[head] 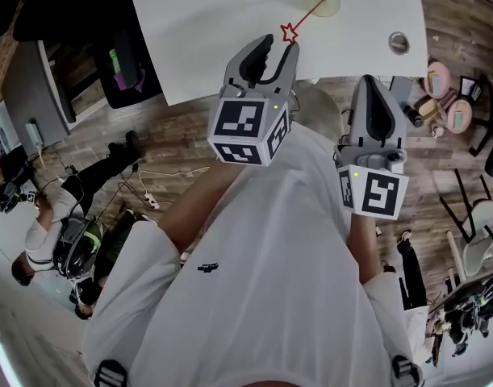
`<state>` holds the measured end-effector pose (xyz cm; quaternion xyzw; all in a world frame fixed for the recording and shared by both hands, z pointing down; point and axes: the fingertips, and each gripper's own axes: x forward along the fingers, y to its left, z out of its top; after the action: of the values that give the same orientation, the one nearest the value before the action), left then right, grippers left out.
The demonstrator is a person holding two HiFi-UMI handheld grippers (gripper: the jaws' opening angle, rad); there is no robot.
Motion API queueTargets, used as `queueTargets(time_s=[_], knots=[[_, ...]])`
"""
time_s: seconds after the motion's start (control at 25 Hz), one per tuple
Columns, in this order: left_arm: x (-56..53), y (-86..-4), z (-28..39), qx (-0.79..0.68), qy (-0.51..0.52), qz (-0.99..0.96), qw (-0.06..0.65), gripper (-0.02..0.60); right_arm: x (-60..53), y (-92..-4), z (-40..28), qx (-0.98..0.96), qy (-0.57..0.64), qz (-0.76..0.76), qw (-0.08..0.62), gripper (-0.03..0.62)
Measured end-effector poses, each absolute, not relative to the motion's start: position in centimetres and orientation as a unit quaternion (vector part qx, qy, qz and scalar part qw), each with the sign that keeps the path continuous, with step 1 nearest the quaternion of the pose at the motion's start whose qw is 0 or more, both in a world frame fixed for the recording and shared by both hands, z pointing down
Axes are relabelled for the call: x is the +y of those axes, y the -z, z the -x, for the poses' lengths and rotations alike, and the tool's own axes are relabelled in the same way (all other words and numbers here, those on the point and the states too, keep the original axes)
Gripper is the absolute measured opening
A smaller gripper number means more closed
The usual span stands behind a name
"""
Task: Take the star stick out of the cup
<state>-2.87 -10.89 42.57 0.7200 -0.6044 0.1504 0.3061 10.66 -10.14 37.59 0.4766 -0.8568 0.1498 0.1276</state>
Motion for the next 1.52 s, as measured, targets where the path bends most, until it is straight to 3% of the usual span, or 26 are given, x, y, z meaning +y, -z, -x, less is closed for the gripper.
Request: queueTargets(time_s=[0.32,0.52,0.64,1.52], knots=[[-12.3,-44.8,2.6,-0.604,-0.162,-0.718,0.306,0.181,-9.7,-38.6,-11.8,-0.847,-0.160,-0.490,0.131,0.005],[-12.7,-45.6,2.2,-0.599,-0.171,-0.720,0.307,0.114,-9.3,-39.2,-12.8,-0.839,-0.166,-0.500,0.135,0.005],[-12.9,-45.7,2.3,-0.602,-0.177,-0.719,0.299,0.014,-9.3,-39.3,-13.1,-0.838,-0.167,-0.502,0.135,0.005],[-11.3,-38.0,2.7,-0.620,-0.146,-0.733,0.237,0.014,-10.0,-35.9,-14.3,-0.842,-0.135,-0.512,0.109,0.005]])
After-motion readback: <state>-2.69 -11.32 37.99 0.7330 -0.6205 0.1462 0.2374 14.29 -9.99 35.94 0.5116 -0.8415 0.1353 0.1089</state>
